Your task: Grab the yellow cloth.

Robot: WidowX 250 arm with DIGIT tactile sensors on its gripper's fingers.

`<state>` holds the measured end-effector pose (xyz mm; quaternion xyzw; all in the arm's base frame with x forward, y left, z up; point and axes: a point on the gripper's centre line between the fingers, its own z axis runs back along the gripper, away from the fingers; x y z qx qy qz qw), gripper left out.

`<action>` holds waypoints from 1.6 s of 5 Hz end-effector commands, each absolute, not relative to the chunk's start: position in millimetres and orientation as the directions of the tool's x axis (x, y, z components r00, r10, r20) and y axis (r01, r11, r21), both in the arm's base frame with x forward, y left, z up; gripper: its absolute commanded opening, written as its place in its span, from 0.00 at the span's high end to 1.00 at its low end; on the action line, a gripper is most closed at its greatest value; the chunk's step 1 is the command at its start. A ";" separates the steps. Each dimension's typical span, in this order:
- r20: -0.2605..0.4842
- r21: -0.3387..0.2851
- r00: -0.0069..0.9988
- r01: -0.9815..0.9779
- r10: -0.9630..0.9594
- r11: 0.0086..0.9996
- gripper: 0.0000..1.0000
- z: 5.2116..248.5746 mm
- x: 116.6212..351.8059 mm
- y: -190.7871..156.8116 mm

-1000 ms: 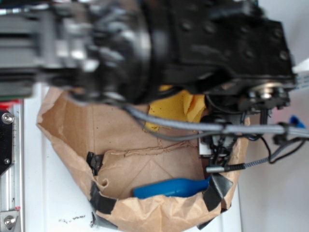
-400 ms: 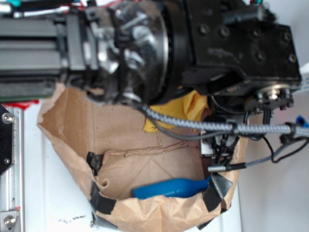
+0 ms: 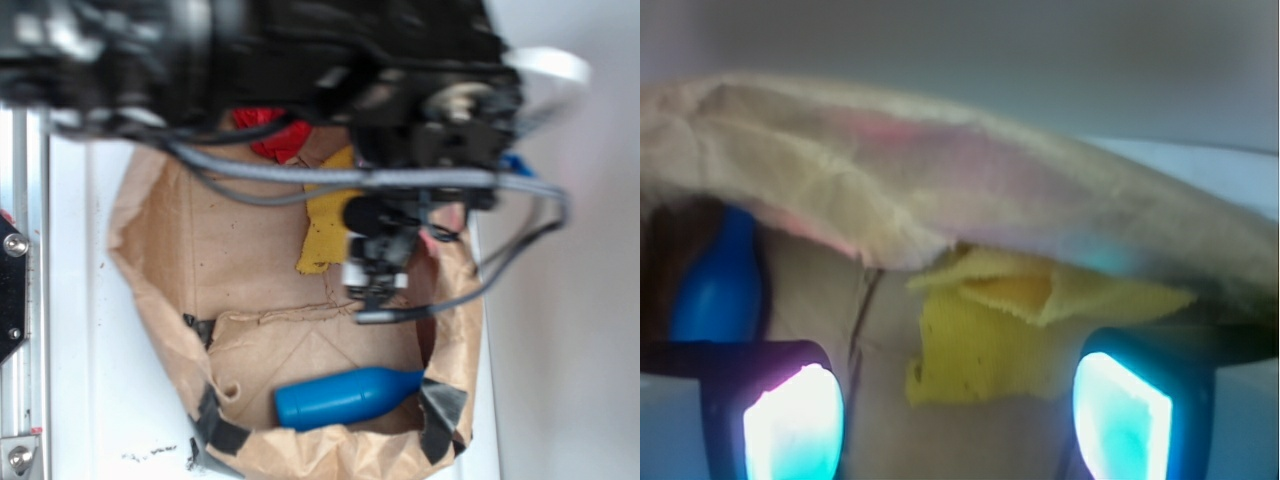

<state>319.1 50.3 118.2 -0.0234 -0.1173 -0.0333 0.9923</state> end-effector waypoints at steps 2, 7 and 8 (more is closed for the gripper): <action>0.290 0.119 0.956 0.013 -0.048 0.993 0.00 100.5 348.4 56.0; 0.267 0.161 0.963 -0.020 -0.024 0.987 1.00 76.9 361.0 42.8; 0.282 0.156 0.959 -0.027 -0.018 0.987 1.00 83.4 358.6 44.6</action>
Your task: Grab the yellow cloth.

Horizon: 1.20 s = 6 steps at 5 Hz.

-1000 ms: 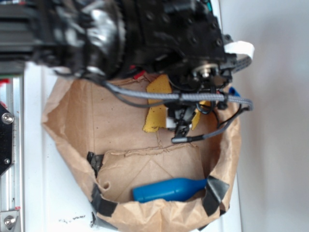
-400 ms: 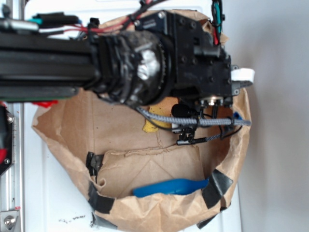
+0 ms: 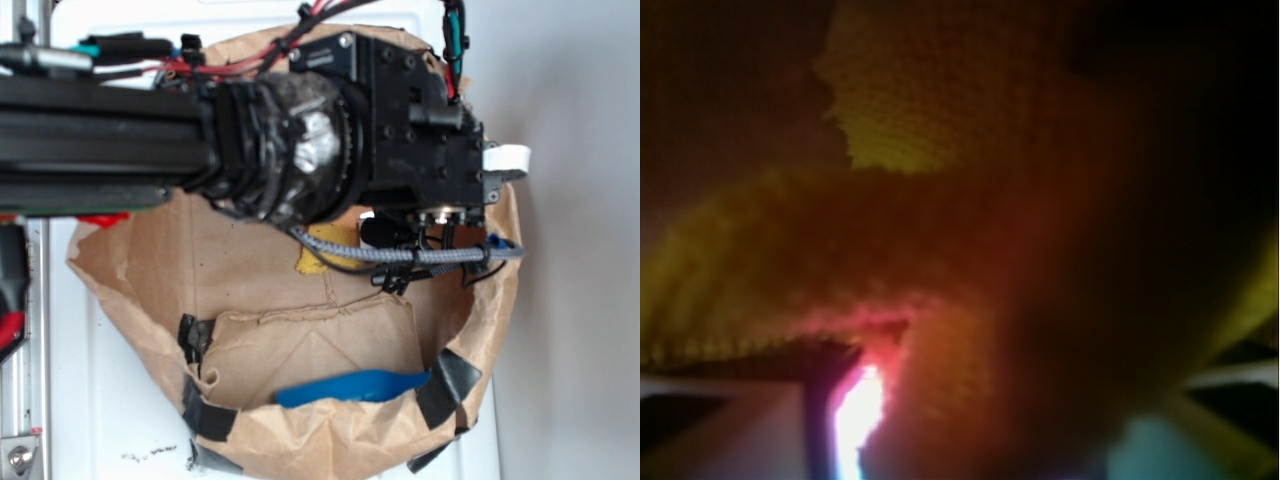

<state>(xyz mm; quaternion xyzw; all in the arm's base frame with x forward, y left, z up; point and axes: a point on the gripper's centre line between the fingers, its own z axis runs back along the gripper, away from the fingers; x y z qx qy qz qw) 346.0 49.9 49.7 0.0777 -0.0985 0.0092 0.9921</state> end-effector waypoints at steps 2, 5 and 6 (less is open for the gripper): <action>0.319 0.040 0.948 0.001 -0.014 0.999 1.00 123.1 342.1 48.0; 0.349 -0.119 0.933 0.138 -0.088 0.983 1.00 188.4 294.4 30.3; 0.342 -0.068 0.936 0.110 -0.081 0.992 1.00 191.5 295.1 28.2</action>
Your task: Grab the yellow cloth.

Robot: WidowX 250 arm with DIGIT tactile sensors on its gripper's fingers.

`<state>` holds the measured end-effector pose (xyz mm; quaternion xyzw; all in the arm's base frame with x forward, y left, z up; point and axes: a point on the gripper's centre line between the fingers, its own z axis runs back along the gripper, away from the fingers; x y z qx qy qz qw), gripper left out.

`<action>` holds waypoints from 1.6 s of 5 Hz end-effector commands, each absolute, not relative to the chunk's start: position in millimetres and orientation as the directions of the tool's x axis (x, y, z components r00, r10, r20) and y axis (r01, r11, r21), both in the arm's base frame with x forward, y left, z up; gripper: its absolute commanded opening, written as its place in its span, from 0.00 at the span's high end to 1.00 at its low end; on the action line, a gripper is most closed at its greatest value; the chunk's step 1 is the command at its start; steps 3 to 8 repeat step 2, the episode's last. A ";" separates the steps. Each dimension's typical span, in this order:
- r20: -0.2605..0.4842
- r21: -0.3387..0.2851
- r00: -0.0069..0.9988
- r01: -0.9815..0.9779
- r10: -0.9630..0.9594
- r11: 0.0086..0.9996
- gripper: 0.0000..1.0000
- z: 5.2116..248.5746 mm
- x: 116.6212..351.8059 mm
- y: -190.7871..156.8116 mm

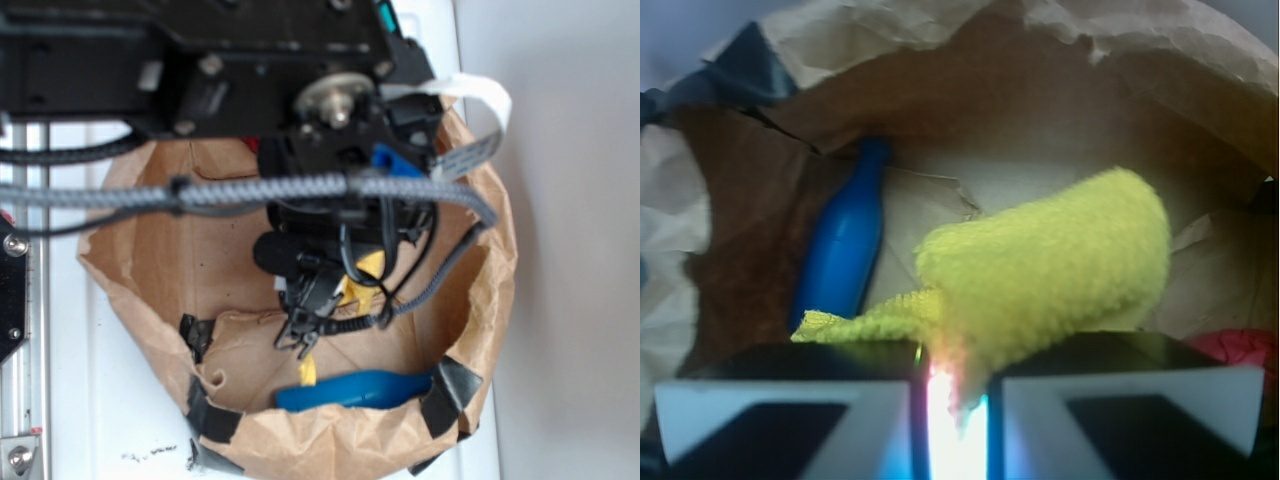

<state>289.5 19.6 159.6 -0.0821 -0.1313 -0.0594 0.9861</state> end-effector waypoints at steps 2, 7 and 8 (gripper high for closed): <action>0.343 0.095 0.932 0.087 -0.115 0.992 0.03 182.0 296.8 22.5; 0.343 0.095 0.932 0.087 -0.115 0.992 0.03 182.0 296.8 22.5; 0.343 0.095 0.932 0.087 -0.115 0.992 0.03 182.0 296.8 22.5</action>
